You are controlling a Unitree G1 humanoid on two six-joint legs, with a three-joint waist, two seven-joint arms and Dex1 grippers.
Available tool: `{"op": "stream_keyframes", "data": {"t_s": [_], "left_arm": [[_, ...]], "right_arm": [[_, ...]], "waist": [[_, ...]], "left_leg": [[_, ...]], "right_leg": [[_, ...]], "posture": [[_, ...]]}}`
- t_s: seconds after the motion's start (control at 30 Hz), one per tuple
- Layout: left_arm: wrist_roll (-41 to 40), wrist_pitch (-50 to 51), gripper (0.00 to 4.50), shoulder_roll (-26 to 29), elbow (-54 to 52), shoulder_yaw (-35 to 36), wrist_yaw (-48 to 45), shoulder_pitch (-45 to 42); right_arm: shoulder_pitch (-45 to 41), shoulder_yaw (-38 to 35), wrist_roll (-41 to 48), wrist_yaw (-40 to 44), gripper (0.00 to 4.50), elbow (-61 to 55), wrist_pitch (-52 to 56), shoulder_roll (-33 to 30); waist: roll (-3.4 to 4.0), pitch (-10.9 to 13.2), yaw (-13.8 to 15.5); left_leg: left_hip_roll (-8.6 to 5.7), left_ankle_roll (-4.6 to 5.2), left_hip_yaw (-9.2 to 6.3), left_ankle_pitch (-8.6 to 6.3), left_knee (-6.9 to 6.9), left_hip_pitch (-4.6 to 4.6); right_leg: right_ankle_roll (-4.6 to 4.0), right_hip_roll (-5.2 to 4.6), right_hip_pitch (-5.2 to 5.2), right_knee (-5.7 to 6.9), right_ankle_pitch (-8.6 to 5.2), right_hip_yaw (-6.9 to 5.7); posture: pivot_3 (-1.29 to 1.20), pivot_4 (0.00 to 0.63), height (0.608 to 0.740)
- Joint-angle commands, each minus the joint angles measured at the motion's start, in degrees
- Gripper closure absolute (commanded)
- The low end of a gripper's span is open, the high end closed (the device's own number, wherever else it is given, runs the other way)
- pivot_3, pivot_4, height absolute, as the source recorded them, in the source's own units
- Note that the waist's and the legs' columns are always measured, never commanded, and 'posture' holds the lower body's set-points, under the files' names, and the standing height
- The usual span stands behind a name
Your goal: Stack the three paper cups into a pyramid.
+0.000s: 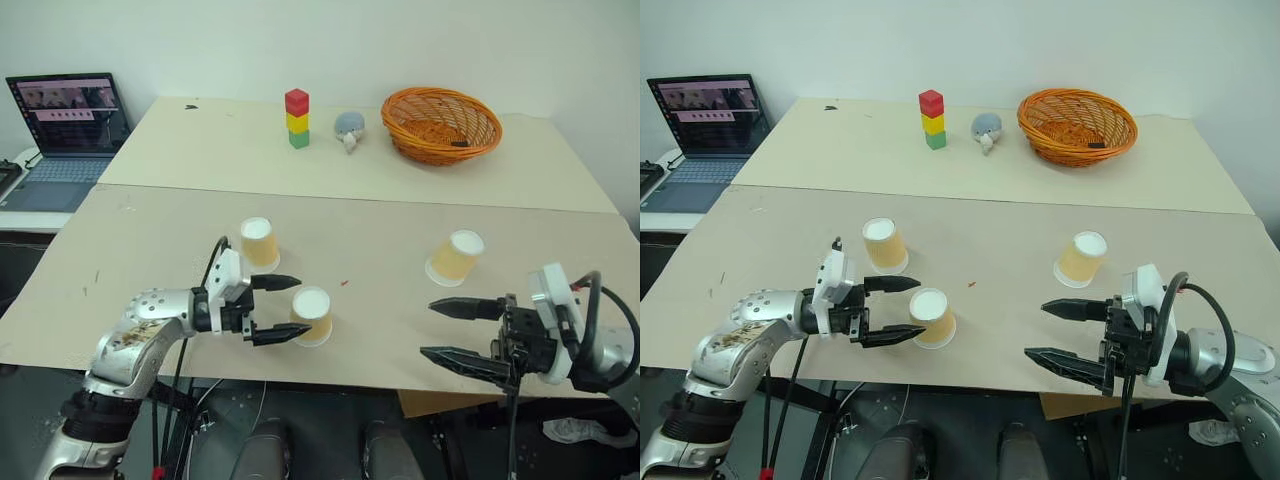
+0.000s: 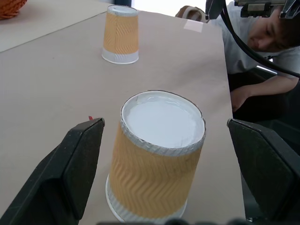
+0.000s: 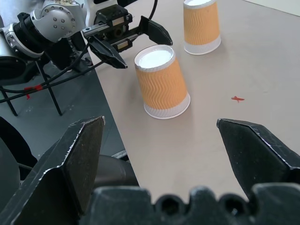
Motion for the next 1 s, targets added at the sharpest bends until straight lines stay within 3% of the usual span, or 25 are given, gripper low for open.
{"op": "stream_keyframes", "data": {"t_s": [0.03,0.33,0.37,0.4,0.47,0.7,0.83,1.0], "left_arm": [[1.4,-2.5,0.02,-1.1,0.5,-0.9,0.1,-1.1],[3.2,-4.6,0.02,-4.1,3.9,-2.7,0.3,-2.8],[3.3,-4.7,0.54,-4.3,4.2,-2.8,0.4,-3.0],[4.0,-5.2,0.70,-4.6,4.6,-3.0,0.8,-3.4],[5.0,-5.8,1.48,-5.1,5.0,-3.1,1.9,-4.0],[5.0,-6.5,1.48,-6.6,7.2,-3.0,1.7,-8.1],[7.0,-6.6,1.48,-10.9,9.9,-5.7,3.5,-13.8],[8.6,-4.2,1.48,-21.1,14.7,-9.6,8.0,-22.0]], "right_arm": [[0.1,-2.8,2.4,-0.9,0.00,-2.4,-0.2,-0.1],[0.6,-3.3,3.3,-2.8,0.00,-3.4,0.0,-0.3],[0.6,-3.3,3.4,-2.9,0.00,-3.5,0.0,-0.3],[0.7,-3.3,3.4,-3.0,0.00,-3.6,0.0,-0.3],[0.7,-3.2,3.3,-3.2,0.00,-3.7,0.0,-0.4],[-0.4,-3.0,3.6,-3.4,0.00,-2.8,-0.1,-0.4],[-1.6,-2.3,3.4,-3.4,0.00,-2.0,-0.2,-0.6],[-2.9,-1.4,3.1,-3.7,0.00,-1.9,-0.2,-0.4]], "waist": [[0.00,0.0,0.0],[0.00,0.0,0.0],[0.00,0.0,0.0],[0.00,0.0,0.0],[0.00,0.0,0.0],[-0.01,0.0,0.0],[-0.02,0.0,0.2],[-0.06,0.0,0.2]], "left_leg": [[0.00,0.00,0.00,0.00,0.00,0.00],[0.01,0.01,-0.01,0.01,0.00,0.00],[0.00,0.01,-0.01,0.01,0.00,0.00],[0.00,0.02,-0.01,0.01,0.00,0.00],[0.00,0.02,-0.02,0.01,0.00,-0.01],[-0.02,0.04,-0.03,0.02,0.01,-0.01],[-0.06,0.05,-0.04,0.03,0.01,-0.03],[-0.11,0.09,-0.05,0.05,0.06,-0.11]], "right_leg": [[0.00,0.00,0.00,0.00,0.00,0.00],[0.01,0.00,0.00,0.01,0.01,0.00],[0.01,0.00,0.01,0.01,0.01,0.00],[0.01,-0.01,0.00,0.01,0.00,0.00],[0.01,-0.01,0.00,0.00,0.00,0.00],[0.03,-0.01,0.02,0.01,0.02,0.00],[0.05,-0.02,0.03,0.00,0.03,0.00],[0.10,-0.02,0.02,-0.03,0.06,-0.02]], "posture": [[0.00,0.150,0.681],[0.00,0.150,0.681],[0.00,0.150,0.681],[0.00,0.150,0.681],[0.00,0.150,0.681],[0.00,0.150,0.681],[0.00,0.150,0.681],[0.00,0.150,0.681]]}}
